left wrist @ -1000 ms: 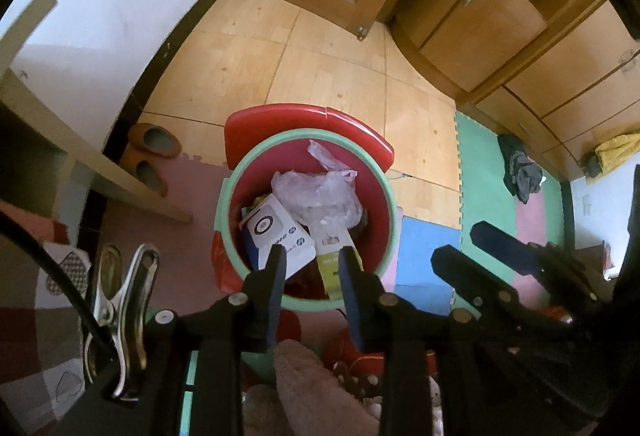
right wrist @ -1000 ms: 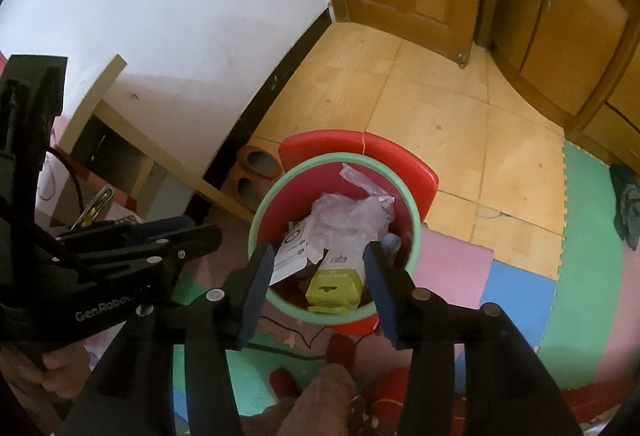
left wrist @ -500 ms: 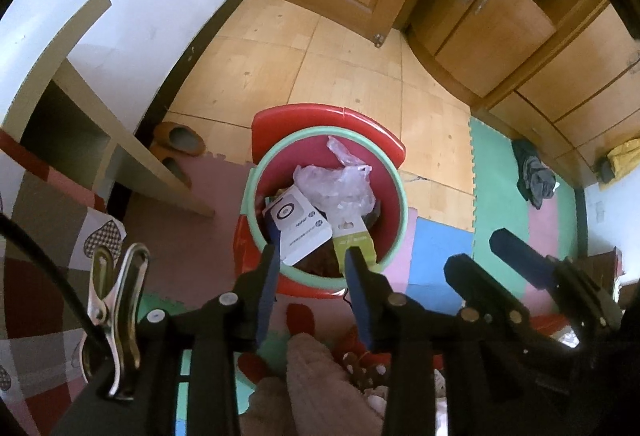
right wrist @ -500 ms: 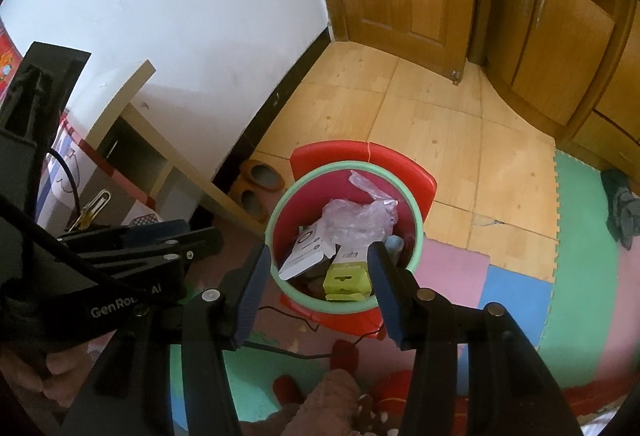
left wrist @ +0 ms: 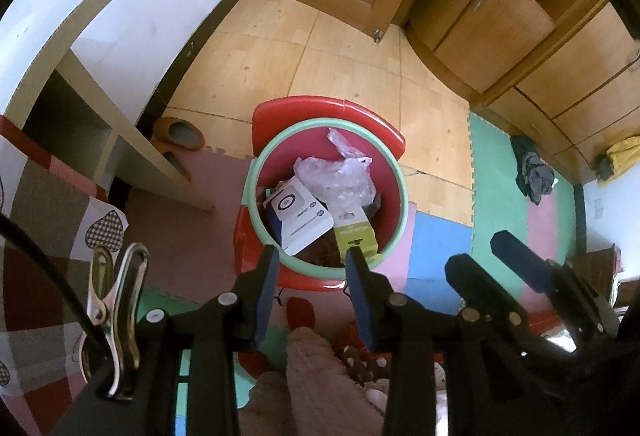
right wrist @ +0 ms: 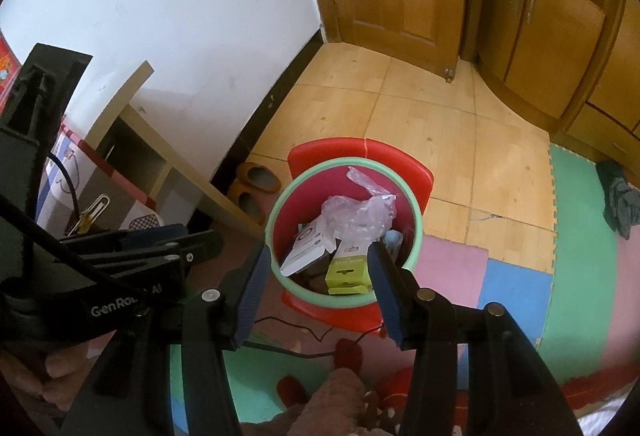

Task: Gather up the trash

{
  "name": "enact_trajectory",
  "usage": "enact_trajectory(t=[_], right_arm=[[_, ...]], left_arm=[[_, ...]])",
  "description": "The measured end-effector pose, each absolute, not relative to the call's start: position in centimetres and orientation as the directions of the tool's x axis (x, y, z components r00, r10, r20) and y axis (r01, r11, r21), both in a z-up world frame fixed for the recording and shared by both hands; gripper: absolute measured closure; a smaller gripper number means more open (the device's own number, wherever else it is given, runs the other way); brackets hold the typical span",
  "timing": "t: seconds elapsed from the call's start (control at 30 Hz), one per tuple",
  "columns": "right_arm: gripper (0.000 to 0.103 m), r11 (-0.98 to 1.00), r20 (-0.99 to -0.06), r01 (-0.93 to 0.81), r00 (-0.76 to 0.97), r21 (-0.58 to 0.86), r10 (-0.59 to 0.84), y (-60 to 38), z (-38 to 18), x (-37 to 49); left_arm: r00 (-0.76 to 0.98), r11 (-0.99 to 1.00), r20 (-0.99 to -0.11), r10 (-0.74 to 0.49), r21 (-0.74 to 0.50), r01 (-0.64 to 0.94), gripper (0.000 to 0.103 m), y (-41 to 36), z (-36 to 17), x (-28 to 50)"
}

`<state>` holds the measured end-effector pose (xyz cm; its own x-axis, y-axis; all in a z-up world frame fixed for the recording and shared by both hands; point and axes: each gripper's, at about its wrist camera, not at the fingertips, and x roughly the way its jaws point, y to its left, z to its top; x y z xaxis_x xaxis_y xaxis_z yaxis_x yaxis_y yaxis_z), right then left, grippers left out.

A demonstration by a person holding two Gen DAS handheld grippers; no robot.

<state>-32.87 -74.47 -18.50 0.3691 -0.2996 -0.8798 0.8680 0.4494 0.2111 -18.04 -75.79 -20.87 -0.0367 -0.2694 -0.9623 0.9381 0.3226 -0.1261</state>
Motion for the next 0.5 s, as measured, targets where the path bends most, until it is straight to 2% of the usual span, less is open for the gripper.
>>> enact_trajectory(t=[0.5], right_arm=[[0.051,0.435,-0.885,0.875,0.361,0.212,-0.295,-74.17,-18.76,-33.42]], left_arm=[[-0.031,0.316,-0.965,-0.259,-0.115,0.942,0.065,-75.79,-21.23,-18.24]])
